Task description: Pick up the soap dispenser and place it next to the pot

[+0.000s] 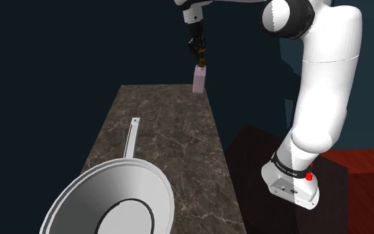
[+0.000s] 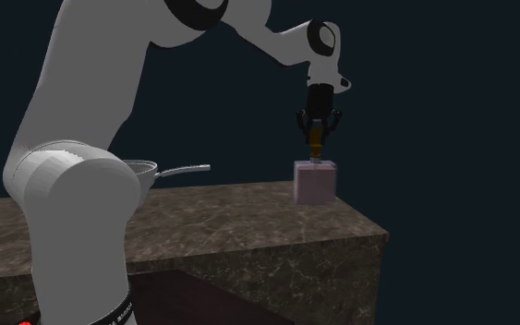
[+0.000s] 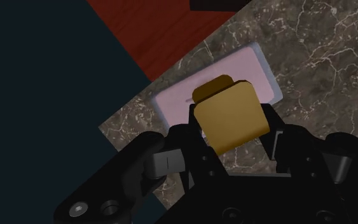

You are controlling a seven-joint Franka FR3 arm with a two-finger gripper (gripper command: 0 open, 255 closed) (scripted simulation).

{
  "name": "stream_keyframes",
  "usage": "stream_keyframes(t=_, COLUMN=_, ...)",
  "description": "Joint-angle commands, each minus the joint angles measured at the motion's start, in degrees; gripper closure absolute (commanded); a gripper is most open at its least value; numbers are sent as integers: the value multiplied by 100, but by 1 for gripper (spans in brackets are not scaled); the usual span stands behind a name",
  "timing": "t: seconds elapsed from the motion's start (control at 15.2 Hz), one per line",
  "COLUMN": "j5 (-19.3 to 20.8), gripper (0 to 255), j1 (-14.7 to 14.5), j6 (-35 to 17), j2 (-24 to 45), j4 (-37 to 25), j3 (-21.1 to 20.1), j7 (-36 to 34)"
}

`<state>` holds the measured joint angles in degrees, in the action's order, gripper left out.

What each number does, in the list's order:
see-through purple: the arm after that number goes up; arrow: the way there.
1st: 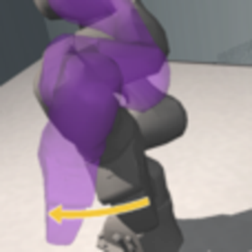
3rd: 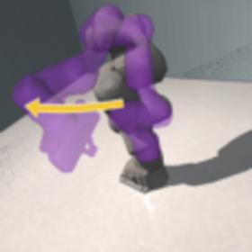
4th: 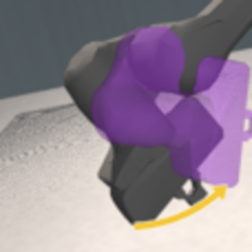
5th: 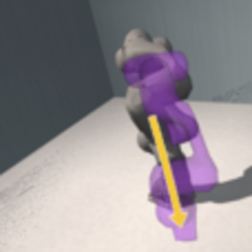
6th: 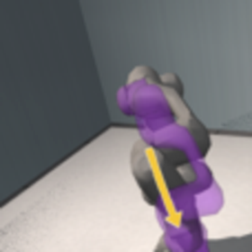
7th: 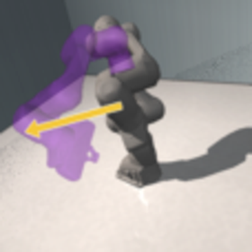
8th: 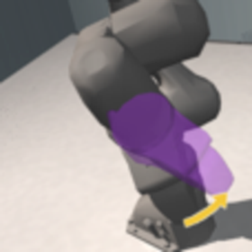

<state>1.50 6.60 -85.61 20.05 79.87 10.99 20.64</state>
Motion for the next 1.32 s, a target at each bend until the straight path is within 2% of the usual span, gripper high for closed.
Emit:
stream_keyframes(t=0.0, j5=2, gripper=255, j1=10, j6=155, j2=4, j4=-160, j3=6, j7=19)
stream_keyframes(t=0.73, j5=-25, gripper=255, j1=66, j6=1118, j2=226, j4=-1345, j3=20, j7=99)
stream_keyframes(t=1.25, j5=-83, gripper=255, j1=163, j6=1994, j2=647, j4=-2644, j3=30, j7=183)
